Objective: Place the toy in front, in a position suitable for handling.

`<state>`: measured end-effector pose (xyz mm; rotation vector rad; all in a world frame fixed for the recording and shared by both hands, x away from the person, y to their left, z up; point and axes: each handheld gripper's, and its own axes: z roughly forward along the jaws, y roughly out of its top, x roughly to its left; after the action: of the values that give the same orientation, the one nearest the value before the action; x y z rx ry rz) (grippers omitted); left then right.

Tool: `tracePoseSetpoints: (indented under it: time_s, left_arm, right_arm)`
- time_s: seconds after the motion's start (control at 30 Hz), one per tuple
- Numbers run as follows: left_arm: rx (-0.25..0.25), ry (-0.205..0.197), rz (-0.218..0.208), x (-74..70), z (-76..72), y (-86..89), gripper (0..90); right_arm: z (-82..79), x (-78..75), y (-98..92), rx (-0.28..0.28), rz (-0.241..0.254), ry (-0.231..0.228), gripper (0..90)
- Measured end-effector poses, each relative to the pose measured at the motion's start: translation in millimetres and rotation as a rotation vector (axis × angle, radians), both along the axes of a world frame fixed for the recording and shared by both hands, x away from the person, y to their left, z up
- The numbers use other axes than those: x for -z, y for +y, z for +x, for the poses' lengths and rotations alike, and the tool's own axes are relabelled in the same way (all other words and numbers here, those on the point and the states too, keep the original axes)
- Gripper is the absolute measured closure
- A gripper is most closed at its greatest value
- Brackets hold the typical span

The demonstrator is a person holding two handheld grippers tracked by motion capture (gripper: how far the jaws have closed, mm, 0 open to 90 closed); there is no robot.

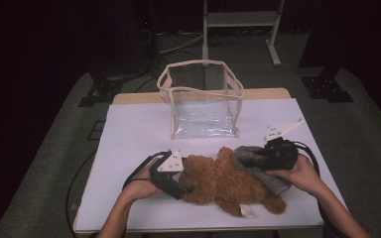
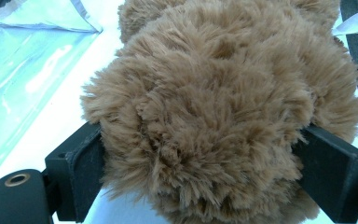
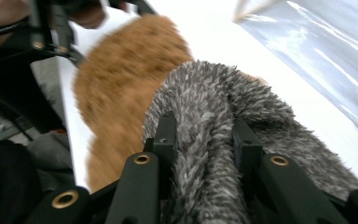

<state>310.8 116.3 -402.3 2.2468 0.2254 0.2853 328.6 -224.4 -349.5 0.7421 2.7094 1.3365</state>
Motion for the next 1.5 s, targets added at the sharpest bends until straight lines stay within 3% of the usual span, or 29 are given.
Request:
tracePoseSetpoints:
  time_s: [0.17,0.27,0.4,0.57,0.7,0.83,1.17,1.33,1.5]
  left_arm:
    - [-0.004,-0.003,-0.002,0.4,0.2,0.6,11.6]
    - [-0.006,0.0,-0.002,0.3,0.4,1.8,11.6]
    - [-0.01,0.002,-0.003,-0.6,1.0,3.3,11.7]
    - [-0.015,0.003,-0.011,-0.6,1.3,3.8,11.9]
    - [-0.021,0.004,-0.01,-0.4,2.2,2.9,11.9]
    - [-0.031,0.011,-0.014,0.3,3.3,1.1,12.0]
    - [-0.035,0.021,-0.027,1.2,3.9,3.2,11.9]
    - [-0.021,0.057,-0.054,-0.9,3.7,11.0,11.8]
    - [0.002,0.105,-0.074,4.5,5.2,14.0,11.1]
  right_arm:
    - [-6.8,-0.1,44.1,-0.105,-0.03,-0.026,68.5]
    - [-13.4,-0.4,54.3,-0.132,-0.055,-0.043,68.4]
    - [-17.4,-1.1,39.8,-0.104,-0.052,-0.055,68.4]
    - [-28.1,3.3,-4.0,-0.005,-0.013,-0.048,68.3]
    - [-41.7,6.0,-26.7,0.044,0.016,-0.044,68.3]
    - [-47.5,5.5,-25.0,0.04,0.01,-0.062,68.2]
    - [-27.2,4.4,25.6,-0.061,-0.018,-0.094,68.0]
    - [-11.7,12.9,9.6,-0.024,0.016,-0.047,68.3]
    - [-12.7,16.8,-11.6,0.024,0.041,-0.027,68.3]
